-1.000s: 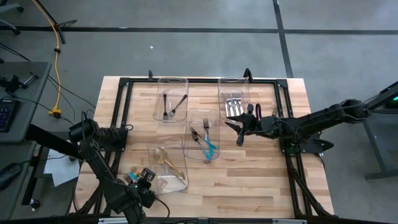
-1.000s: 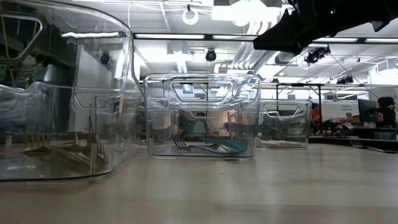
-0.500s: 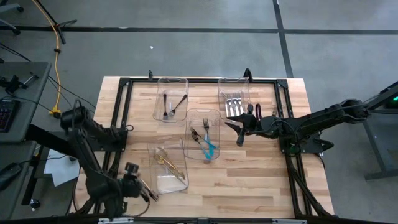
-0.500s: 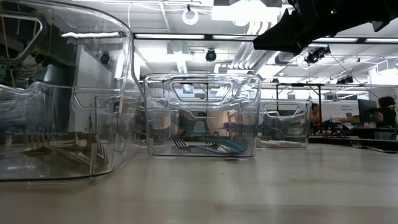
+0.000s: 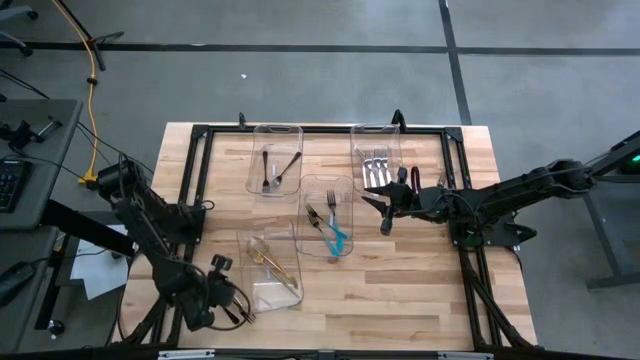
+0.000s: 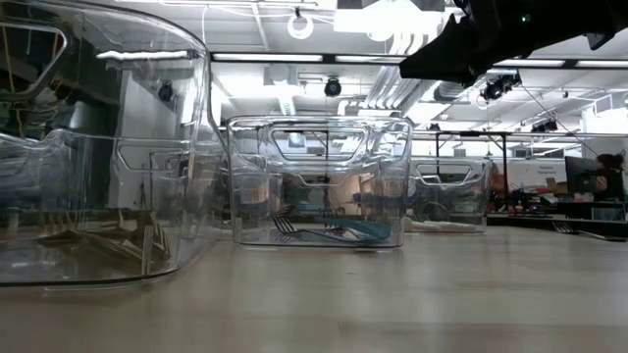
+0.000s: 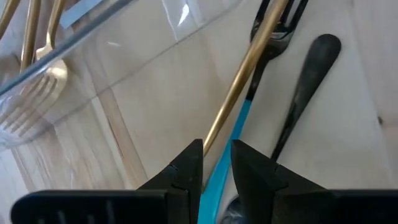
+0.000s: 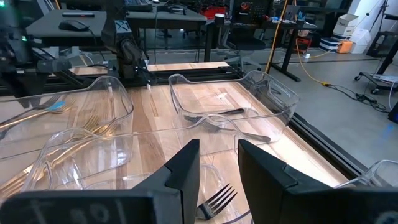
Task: Sort silverware by color (type)
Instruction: Put the gold fork into the bottom left transparent bin
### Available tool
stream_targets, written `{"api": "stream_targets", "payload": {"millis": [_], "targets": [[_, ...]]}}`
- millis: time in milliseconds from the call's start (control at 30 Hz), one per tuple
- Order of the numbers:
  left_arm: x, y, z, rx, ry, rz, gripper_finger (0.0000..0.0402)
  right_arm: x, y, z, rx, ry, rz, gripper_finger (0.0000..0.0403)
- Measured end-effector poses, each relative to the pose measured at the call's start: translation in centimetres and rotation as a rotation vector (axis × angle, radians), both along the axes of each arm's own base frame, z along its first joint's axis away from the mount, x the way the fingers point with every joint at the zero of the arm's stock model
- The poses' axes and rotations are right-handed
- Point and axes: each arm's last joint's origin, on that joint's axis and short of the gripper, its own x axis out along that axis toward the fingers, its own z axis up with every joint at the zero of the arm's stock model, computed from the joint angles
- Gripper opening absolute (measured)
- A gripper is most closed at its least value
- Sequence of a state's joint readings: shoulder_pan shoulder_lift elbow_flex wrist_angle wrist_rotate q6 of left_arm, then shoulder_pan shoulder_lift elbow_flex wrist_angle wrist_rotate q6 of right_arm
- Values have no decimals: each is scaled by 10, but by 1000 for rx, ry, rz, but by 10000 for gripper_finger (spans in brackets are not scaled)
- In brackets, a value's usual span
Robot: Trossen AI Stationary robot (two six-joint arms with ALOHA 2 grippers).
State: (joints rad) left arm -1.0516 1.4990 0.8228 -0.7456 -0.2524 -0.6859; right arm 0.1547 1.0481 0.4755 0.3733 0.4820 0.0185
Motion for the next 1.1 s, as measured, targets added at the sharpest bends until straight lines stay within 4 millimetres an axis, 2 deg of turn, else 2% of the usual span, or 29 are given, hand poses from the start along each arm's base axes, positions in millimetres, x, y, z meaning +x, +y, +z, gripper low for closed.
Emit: {"api": "stream_targets", "payload": {"millis": [333,1100], "targets": [[1,6,-13,-22,13,-36,76,0,0,0,3,-1,-1,103],[3,7,-14,3,-8,-69,76,0,0,0,3,-1,-4,103]]}}
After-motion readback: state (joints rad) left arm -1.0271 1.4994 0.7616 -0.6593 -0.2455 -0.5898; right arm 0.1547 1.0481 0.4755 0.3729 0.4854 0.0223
